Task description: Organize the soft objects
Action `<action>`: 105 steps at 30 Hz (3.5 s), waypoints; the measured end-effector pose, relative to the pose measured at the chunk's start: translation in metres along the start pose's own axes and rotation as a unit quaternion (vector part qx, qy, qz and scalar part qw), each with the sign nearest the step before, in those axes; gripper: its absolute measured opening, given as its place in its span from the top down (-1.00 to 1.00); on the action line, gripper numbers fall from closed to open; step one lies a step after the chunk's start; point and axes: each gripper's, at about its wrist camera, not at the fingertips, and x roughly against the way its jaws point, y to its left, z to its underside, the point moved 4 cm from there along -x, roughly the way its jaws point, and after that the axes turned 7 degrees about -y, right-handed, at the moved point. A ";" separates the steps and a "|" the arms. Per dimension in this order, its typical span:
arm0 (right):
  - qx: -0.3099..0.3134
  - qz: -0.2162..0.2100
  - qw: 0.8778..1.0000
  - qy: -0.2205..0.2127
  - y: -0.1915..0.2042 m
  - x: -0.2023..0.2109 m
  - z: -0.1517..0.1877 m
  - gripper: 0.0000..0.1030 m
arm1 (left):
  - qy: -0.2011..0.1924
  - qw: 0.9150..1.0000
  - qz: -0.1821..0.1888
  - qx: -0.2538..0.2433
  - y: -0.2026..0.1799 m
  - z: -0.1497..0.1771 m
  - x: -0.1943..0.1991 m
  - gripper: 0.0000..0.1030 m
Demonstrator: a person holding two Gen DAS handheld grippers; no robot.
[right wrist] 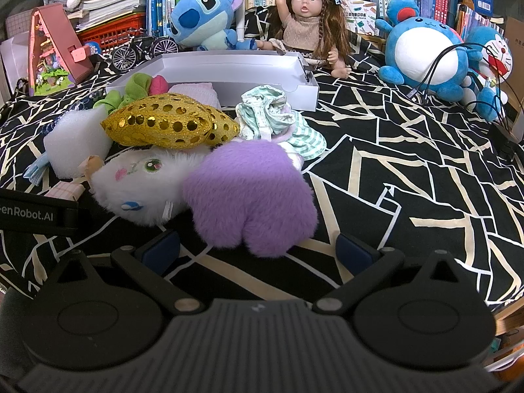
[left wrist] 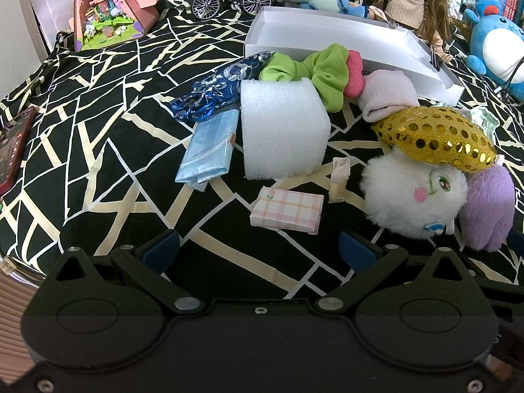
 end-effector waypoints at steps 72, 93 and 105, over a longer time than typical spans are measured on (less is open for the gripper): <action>-0.042 -0.060 0.985 -0.159 -0.041 0.025 -0.079 -0.25 | -0.179 0.974 0.141 -0.002 -0.002 -0.071 0.051 0.19; -0.056 -0.133 0.989 -0.016 -0.038 -0.129 -0.182 -0.25 | -0.079 0.991 0.107 -0.011 -0.054 -0.204 -0.099 0.19; -0.019 -0.105 0.994 0.031 -0.025 -0.173 -0.174 -0.26 | -0.042 0.996 0.083 -0.019 -0.061 -0.198 -0.139 0.19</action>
